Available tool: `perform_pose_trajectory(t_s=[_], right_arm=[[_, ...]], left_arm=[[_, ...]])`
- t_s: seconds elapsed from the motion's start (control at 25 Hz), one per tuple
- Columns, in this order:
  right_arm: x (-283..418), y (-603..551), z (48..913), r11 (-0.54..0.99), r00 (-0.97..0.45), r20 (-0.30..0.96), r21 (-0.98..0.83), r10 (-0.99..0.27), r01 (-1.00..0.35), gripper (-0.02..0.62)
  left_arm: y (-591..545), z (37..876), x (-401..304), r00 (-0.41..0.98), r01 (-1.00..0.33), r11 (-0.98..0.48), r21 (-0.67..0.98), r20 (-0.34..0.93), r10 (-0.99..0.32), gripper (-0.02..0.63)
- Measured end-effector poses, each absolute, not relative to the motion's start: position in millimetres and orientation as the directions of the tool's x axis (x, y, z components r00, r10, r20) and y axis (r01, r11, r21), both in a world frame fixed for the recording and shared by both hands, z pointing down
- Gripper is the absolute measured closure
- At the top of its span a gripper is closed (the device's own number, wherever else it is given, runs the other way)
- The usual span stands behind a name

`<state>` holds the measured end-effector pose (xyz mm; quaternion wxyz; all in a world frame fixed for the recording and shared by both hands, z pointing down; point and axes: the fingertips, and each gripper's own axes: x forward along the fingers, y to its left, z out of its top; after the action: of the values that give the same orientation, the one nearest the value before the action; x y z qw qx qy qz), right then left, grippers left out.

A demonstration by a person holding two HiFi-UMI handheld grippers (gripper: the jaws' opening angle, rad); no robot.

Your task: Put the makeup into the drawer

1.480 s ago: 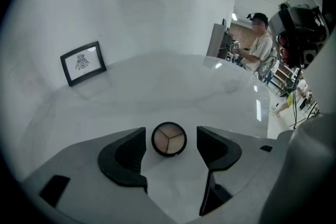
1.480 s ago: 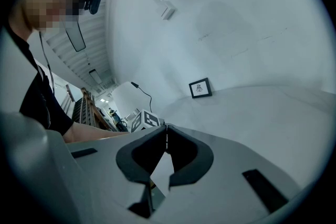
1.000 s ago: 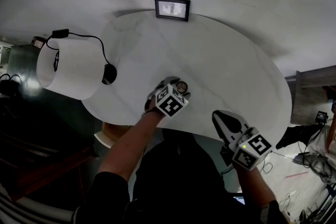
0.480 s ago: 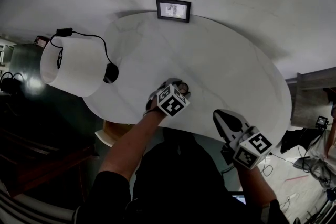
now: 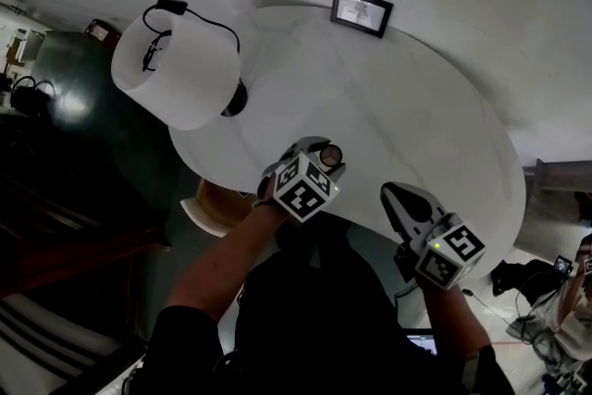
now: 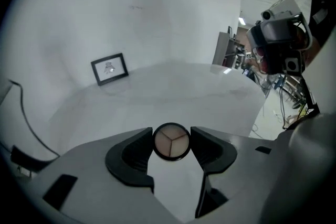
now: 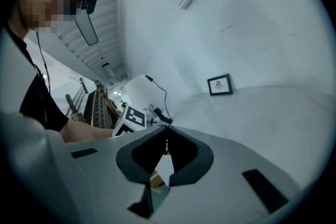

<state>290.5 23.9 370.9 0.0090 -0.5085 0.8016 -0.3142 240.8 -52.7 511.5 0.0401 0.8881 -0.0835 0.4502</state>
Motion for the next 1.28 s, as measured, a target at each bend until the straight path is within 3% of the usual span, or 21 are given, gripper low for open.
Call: perform_pose_trajectory(t_s=[0.32,0.8,1.28], right_arm=[[173,9,356,0.451,-0.623,0.291,-0.483,-0.726,-0.751,0.578],[12,25,359,0.565,-0.717,0.3,-0.457,-0.629,-0.687,0.578],[-56,31,392,0.582,-0.753,0.367,-0.481,-0.546,-0.656,0.578]], left_arm=[[-44,484,119,0.564,-0.336,-0.942,-0.014,0.798,-0.213,0.371],[-14,485,-53,0.534,-0.471,-0.882,-0.006,0.795,-0.29,0.371],[-5,533,-124,0.503,-0.506,-0.862,0.025,0.821,-0.271,0.371]])
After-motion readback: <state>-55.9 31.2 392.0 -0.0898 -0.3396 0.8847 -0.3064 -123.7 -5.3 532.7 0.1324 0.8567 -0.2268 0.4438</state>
